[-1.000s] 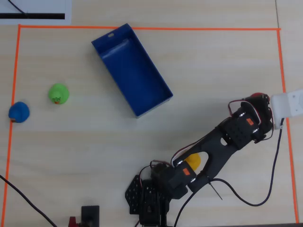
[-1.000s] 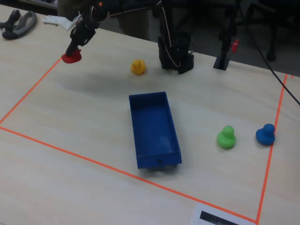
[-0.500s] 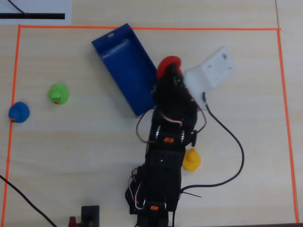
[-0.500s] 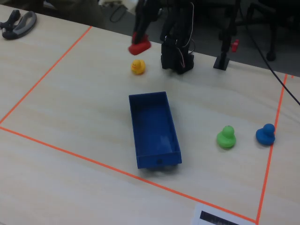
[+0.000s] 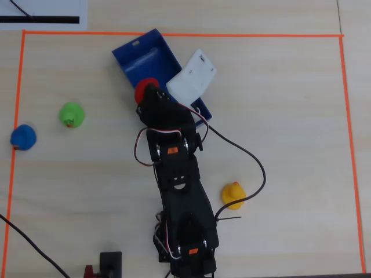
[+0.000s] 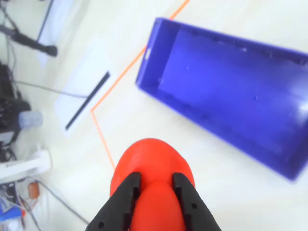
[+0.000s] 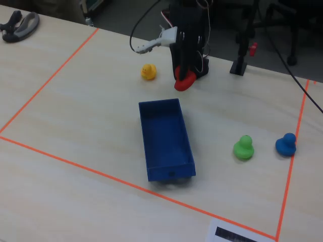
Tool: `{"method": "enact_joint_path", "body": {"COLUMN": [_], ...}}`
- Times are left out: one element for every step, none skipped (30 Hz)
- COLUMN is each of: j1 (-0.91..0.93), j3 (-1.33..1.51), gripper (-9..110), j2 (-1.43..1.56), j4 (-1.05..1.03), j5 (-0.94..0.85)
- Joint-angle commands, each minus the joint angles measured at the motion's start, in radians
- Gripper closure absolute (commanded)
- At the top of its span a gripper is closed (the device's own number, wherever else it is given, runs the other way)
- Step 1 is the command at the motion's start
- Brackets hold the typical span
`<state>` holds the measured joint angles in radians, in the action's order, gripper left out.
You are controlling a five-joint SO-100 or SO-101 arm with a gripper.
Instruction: Grasp red duck and put it into box.
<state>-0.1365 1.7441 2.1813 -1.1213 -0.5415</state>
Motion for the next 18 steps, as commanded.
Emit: {"method": "enact_joint_path", "body": {"j1": [0.015, 0.023, 0.031, 0.035, 0.037, 0.037, 0.032, 0.029, 0.028, 0.029, 0.037, 0.049, 0.063, 0.075, 0.084, 0.089, 0.091, 0.094], "j3": [0.037, 0.041, 0.041, 0.041, 0.041, 0.044, 0.049, 0.054, 0.055, 0.055, 0.054, 0.054, 0.051, 0.049, 0.049, 0.049, 0.051, 0.052], "gripper": [101, 101, 101, 101, 101, 101, 101, 101, 101, 101, 101, 101, 101, 101, 101, 99, 96, 93], "j2": [-0.074, -0.115, -0.158, -0.195, -0.229, -0.258, -0.282, -0.307, -0.333, -0.359, -0.387, -0.414, -0.442, -0.469, -0.495, -0.52, -0.541, -0.561], "j4": [0.144, 0.183, 0.218, 0.256, 0.288, 0.316, 0.341, 0.362, 0.382, 0.4, 0.42, 0.442, 0.46, 0.472, 0.482, 0.485, 0.486, 0.488], "j5": [-0.021, -0.021, -0.021, -0.021, -0.021, -0.021, -0.021, -0.026, -0.032, -0.041, -0.052, -0.064, -0.072, -0.084, -0.1, -0.115, -0.13, -0.14]}}
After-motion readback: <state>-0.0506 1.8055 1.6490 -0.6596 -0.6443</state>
